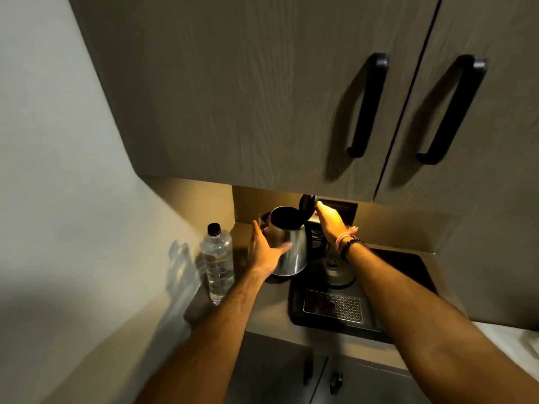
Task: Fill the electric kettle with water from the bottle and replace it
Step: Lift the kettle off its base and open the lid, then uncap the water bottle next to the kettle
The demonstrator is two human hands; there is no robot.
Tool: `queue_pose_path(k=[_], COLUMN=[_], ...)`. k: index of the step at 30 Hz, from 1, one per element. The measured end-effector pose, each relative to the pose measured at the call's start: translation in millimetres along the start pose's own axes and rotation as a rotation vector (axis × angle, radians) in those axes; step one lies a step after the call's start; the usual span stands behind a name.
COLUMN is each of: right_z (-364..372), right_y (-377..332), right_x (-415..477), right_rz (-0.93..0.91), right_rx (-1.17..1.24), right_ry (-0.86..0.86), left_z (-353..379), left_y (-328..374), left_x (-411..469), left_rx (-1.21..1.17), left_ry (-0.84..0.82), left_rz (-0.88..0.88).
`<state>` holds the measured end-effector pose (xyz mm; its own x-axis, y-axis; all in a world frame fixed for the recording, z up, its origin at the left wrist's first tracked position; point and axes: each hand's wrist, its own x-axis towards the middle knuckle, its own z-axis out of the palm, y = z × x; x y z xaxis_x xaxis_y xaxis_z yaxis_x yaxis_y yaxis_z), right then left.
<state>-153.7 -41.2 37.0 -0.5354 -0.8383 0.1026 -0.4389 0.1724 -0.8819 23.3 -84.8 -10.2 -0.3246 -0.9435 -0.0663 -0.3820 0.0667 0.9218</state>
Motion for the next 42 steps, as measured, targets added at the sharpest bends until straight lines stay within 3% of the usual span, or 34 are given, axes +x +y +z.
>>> queue_pose_path(k=[3, 8, 10, 13, 16, 20, 29, 42], right_z=[20.3, 53.0, 63.4, 79.1, 87.3, 91.0, 87.6, 80.8], right_y=[-9.3, -13.6, -9.1, 2.7, 16.1, 24.5, 20.3, 10.7], right_x=[2.9, 6.0, 6.8, 10.8, 14.6, 17.6, 13.1, 10.6], right_rz=[0.044, 0.054, 0.074, 0.109, 0.152, 0.152, 0.089, 0.106], right_rx=[-0.056, 0.052, 0.067, 0.063, 0.049, 0.061, -0.175, -0.235], right_ry=[-0.046, -0.115, -0.15, -0.167, -0.167, -0.179, -0.268, -0.356], left_z=[-11.1, -39.5, -53.6, -78.0, -98.4, -111.1, -121.0, -127.8], left_y=[-9.8, -26.3, -27.6, -28.1, -27.6, -28.5, -27.8, -10.3], left_x=[-17.5, -45.8, -54.3, -55.1, -41.6, -20.3, 0.4, 0.1], left_rx=[0.139, 0.239, 0.251, 0.286, 0.345, 0.469, 0.365, 0.077], left_ry=[0.106, 0.147, 0.261, 0.558, 0.717, 0.572, 0.35, 0.445], left_rz=[0.018, 0.119, 0.247, 0.46, 0.527, 0.441, 0.449, 0.205])
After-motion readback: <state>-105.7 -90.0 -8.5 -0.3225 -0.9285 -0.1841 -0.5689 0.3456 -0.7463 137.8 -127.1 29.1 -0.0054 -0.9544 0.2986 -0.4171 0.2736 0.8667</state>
